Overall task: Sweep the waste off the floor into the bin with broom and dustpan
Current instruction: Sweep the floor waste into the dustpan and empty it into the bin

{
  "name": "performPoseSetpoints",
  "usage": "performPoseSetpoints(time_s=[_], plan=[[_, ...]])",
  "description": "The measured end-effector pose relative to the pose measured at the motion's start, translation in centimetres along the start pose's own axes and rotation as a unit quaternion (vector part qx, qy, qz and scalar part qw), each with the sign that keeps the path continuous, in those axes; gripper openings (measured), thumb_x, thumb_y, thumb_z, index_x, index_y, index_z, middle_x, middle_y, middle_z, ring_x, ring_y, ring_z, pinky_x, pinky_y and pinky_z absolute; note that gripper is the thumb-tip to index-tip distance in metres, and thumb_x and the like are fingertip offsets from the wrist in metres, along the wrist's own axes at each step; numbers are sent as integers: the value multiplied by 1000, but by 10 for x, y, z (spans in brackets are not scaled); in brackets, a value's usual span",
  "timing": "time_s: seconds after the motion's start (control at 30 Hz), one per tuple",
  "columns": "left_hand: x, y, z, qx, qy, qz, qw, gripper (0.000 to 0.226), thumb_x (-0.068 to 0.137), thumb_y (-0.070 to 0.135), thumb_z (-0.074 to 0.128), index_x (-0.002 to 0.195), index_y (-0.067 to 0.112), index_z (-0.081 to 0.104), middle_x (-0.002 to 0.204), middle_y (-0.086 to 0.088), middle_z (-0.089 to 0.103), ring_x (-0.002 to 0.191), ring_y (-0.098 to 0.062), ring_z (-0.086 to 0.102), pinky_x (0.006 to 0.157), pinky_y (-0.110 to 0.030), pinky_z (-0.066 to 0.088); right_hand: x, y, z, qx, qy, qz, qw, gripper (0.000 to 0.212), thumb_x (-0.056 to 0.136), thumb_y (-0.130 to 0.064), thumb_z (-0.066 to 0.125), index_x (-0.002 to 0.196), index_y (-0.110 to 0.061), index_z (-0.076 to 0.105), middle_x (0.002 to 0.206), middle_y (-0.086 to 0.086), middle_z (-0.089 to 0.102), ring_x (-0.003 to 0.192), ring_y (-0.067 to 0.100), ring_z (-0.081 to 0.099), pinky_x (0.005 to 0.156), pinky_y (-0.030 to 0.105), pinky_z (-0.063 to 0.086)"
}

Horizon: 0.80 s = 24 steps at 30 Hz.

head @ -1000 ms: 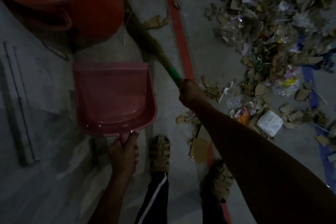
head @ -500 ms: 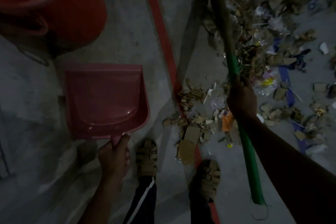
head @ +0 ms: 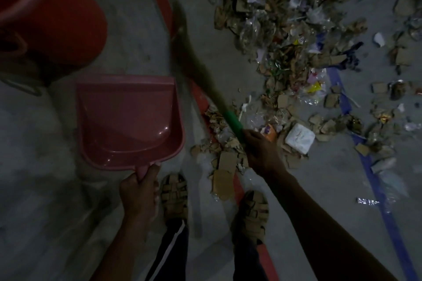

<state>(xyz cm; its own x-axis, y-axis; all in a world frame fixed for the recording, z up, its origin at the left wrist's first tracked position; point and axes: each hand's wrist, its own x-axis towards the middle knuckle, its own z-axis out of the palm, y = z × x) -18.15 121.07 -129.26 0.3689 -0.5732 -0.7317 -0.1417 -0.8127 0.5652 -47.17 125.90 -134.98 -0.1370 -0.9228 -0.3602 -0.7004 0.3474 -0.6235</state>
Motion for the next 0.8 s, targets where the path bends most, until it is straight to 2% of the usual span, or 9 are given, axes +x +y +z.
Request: performPoseSetpoints(time_s=[0.07, 0.17, 0.27, 0.37, 0.43, 0.53, 0.63, 0.7, 0.8], plan=[[-4, -4, 2, 1, 4, 9, 1000, 41, 86, 37, 79, 74, 5, 56, 60, -14, 49, 37, -17, 40, 37, -14, 29, -8, 16, -2, -26, -37, 32, 998, 46, 94, -2, 53, 140, -9, 53, 127, 15, 61, 97, 30, 64, 72, 35, 52], [-14, -11, 5, 5, 8, 22, 1000, 40, 86, 36, 79, 72, 5, 56, 60, -13, 49, 42, -18, 41, 36, -15, 29, -13, 43, -17, -66, -42, 110, 991, 45, 97, -8, 49, 141, -16, 52, 116, 12, 64, 84, 26, 63, 60, 28, 44], [-23, -20, 8, 13, 7, 22, 1000, 40, 87, 39, 77, 70, 9, 56, 59, -11, 48, 41, -18, 40, 36, -16, 28, -2, 68, -44, -93, -3, 164, 982, 37, 96, -12, 49, 133, -16, 56, 118, 12, 62, 87, 28, 63, 55, 31, 45], [-36, -29, 14, 23, 10, 27, 999, 44, 87, 42, 76, 66, 9, 56, 56, -11, 49, 39, -18, 41, 36, -16, 29, 10, 83, -71, -163, 66, 175, 969, 42, 92, -21, 45, 133, -21, 50, 125, 11, 57, 89, 34, 64, 63, 43, 55], [-47, -35, 19, 13, 22, 30, 999, 44, 87, 40, 77, 65, 8, 57, 55, -11, 50, 39, -18, 42, 36, -16, 30, 5, 83, -84, -172, 78, 152, 970, 48, 94, -15, 49, 142, -17, 44, 136, 13, 50, 86, 33, 62, 56, 37, 52], [-63, -43, 29, -19, 32, 18, 999, 40, 86, 36, 80, 66, 9, 58, 55, -10, 49, 43, -17, 42, 39, -18, 33, -19, 69, -92, -171, 89, 77, 978, 53, 93, -5, 54, 145, -11, 44, 141, 16, 48, 76, 27, 60, 50, 22, 36], [-82, -53, 42, -64, 26, 15, 997, 34, 86, 27, 79, 59, 16, 61, 54, -9, 48, 48, -16, 41, 44, -20, 35, -58, 63, -86, -119, 82, 14, 989, 54, 90, -2, 59, 143, -13, 49, 143, 16, 50, 81, 30, 66, 52, 28, 47], [-94, -58, 52, -91, 23, 5, 996, 42, 85, 26, 80, 49, 23, 60, 49, -4, 48, 48, -16, 41, 47, -21, 35, -87, 63, -75, -66, 50, -3, 997, 58, 87, 0, 62, 142, -14, 51, 142, 15, 52, 92, 33, 66, 62, 38, 56], [-110, -64, 65, -104, 36, -2, 994, 41, 85, 29, 80, 57, 15, 54, 48, -3, 47, 40, -16, 39, 46, -21, 34, -119, 74, -56, -25, -29, -17, 999, 55, 90, -5, 61, 143, -18, 51, 140, 11, 53, 100, 33, 64, 70, 44, 58]])
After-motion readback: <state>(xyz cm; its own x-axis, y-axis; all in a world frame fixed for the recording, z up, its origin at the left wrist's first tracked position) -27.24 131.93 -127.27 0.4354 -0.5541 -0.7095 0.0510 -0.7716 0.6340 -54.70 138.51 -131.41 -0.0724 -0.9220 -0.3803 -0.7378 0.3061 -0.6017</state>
